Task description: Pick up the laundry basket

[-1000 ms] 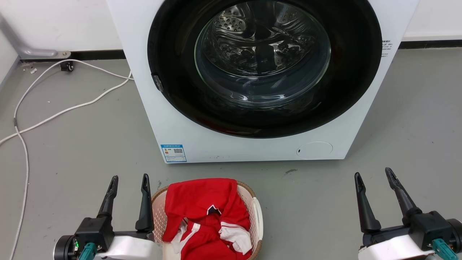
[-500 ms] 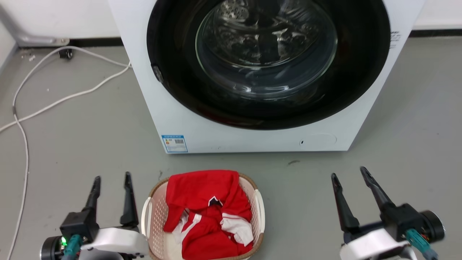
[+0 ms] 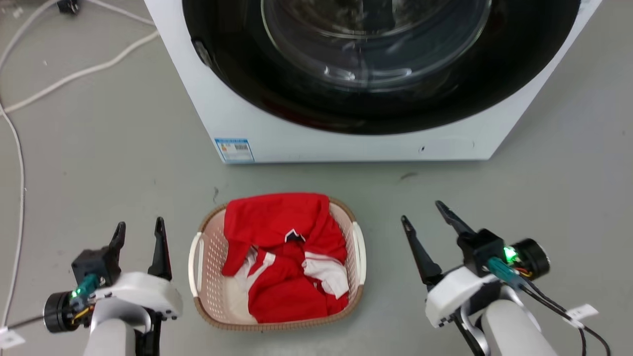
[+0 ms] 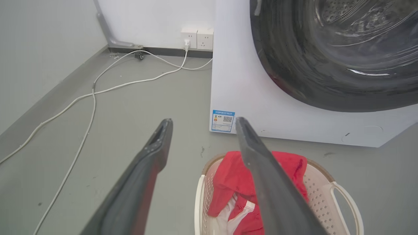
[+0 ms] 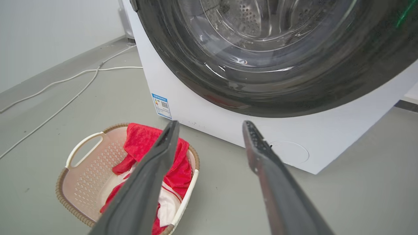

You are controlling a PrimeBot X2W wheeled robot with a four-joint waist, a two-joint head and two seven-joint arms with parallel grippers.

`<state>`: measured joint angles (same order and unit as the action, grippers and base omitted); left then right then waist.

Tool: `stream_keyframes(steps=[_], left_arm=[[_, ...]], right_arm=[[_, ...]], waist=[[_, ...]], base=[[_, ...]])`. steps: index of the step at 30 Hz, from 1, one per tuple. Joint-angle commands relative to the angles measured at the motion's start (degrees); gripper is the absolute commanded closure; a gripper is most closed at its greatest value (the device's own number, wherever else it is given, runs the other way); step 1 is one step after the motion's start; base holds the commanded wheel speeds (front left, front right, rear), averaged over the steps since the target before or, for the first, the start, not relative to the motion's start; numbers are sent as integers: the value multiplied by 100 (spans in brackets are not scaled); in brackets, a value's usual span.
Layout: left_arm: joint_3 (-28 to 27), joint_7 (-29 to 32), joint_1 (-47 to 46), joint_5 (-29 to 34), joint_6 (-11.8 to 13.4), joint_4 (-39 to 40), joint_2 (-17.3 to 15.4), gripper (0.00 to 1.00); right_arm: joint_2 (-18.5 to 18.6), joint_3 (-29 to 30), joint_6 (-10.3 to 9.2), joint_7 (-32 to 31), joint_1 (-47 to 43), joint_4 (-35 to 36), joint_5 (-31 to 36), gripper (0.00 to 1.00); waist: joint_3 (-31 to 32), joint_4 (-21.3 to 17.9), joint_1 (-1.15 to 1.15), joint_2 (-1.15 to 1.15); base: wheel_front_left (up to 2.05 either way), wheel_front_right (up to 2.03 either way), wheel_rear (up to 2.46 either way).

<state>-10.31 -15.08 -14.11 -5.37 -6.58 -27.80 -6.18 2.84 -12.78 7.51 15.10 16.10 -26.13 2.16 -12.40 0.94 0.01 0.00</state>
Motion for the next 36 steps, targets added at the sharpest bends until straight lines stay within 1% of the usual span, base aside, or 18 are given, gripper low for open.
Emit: stream_keyframes(steps=[1, 10, 14, 20, 27, 29, 36], left_arm=[[-11, -15, -130, -24, -8, -89, -30, 0], [154, -14, -1127, 9, -71, -1505, -309, 0], [212, -15, -1516, 38, -68, -2088, -398, 0], [283, -14, -1967, 62, -56, -2754, -424, 0], [392, -14, -2415, 103, -43, -3372, -503, 0], [415, -15, -2567, 92, -51, -3487, -566, 0], [483, -15, -2924, 63, -56, -3751, -609, 0]], right_arm=[[7, -40, -4, 10, 105, -106, -14, 0], [6, -640, -4, 10, 1306, -1855, -173, 0], [5, -982, -5, 11, 1766, -2424, -390, 0], [7, -1463, -4, 10, 2301, -3142, -757, 0], [5, -2025, -4, -14, 2837, -3762, -1264, 0], [4, -2152, -4, -21, 2991, -3859, -1374, 0], [4, -2550, -4, -41, 3357, -4061, -1680, 0]], waist=[[-226, 1, -1, 0], [-1089, 35, -1, 0], [-1444, 34, -1, 0], [-1903, 63, -1, 0], [-2380, 93, -1, 0], [-2512, 100, -1, 0], [-2949, 129, -1, 0]], base=[[0, 0, 0], [0, 0, 0], [0, 0, 0], [0, 0, 0], [0, 0, 0], [0, 0, 0], [0, 0, 0]])
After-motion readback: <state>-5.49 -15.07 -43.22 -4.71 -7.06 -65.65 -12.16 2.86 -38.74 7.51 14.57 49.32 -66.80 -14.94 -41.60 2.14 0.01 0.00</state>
